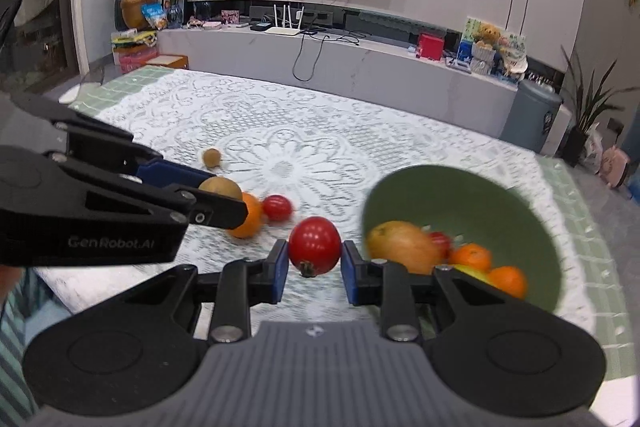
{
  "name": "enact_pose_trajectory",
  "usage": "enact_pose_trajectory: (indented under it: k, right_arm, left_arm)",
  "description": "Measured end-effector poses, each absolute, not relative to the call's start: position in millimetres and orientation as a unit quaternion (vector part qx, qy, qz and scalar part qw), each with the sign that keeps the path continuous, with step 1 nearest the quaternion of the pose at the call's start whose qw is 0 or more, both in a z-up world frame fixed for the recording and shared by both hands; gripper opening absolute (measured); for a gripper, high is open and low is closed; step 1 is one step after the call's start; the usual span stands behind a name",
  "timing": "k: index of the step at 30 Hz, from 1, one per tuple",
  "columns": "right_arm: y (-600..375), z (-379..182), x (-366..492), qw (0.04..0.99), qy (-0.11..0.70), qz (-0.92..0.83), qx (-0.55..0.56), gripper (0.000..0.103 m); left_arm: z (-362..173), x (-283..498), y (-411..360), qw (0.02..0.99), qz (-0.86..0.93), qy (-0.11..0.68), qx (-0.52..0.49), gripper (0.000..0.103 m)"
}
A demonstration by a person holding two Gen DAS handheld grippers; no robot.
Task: Organize fruits
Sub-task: 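Lift and carry the tan fruit and tomato in both grippers over the colander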
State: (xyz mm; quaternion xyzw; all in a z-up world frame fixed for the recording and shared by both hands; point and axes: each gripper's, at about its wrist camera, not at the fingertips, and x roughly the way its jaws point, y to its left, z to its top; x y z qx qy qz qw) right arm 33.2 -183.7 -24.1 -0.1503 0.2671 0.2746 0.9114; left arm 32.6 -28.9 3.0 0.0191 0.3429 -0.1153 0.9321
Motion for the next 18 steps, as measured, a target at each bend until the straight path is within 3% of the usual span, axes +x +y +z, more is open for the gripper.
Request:
enact_pose_trajectory:
  k: [6,18]
  right_arm:
    - [-218,-10,43,0.903,0.286,0.254,-0.195,0.025]
    - [-276,-8,110,0.851,0.419,0.253,-0.191,0.025]
  left_arm:
    - [17,44,-59,0.926,-0.162,0.339,0.027,0.028]
    - [10,89,-119,0.880,-0.260,0.392,0.069,0.028]
